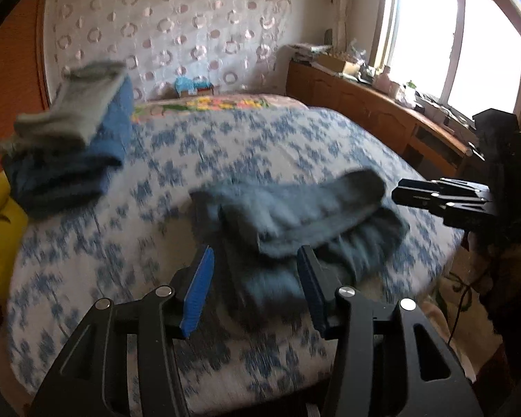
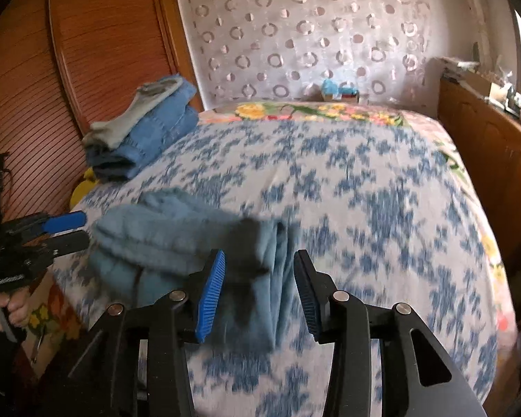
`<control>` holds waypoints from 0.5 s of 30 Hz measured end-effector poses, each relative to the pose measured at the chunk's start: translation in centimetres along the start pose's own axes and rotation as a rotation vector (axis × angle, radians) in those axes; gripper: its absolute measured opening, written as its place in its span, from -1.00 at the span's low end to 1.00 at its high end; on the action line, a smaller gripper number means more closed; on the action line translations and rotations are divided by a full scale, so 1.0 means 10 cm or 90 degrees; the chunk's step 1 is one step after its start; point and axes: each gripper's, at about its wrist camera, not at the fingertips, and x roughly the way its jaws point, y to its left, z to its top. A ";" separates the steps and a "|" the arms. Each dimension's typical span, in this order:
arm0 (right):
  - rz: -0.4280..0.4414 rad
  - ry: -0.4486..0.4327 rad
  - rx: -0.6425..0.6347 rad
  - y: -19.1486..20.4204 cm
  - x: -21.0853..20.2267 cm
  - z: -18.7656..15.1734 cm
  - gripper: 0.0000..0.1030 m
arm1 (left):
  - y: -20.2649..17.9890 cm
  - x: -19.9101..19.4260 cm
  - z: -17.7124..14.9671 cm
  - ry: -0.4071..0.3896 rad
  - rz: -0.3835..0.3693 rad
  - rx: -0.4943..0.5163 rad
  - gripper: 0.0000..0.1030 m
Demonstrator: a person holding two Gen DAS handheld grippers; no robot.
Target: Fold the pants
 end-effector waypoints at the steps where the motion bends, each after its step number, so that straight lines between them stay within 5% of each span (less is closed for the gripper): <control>1: 0.003 0.008 0.001 -0.01 -0.01 -0.07 -0.17 | -0.01 0.03 -0.06 0.010 -0.002 0.003 -0.01; 10: 0.038 0.055 0.021 -0.10 0.03 -0.31 -0.17 | -0.06 0.23 -0.22 0.043 -0.006 0.006 -0.01; 15: 0.049 0.073 0.011 -0.11 0.10 -0.28 -0.66 | -0.02 0.33 -0.20 0.056 0.003 0.004 -0.21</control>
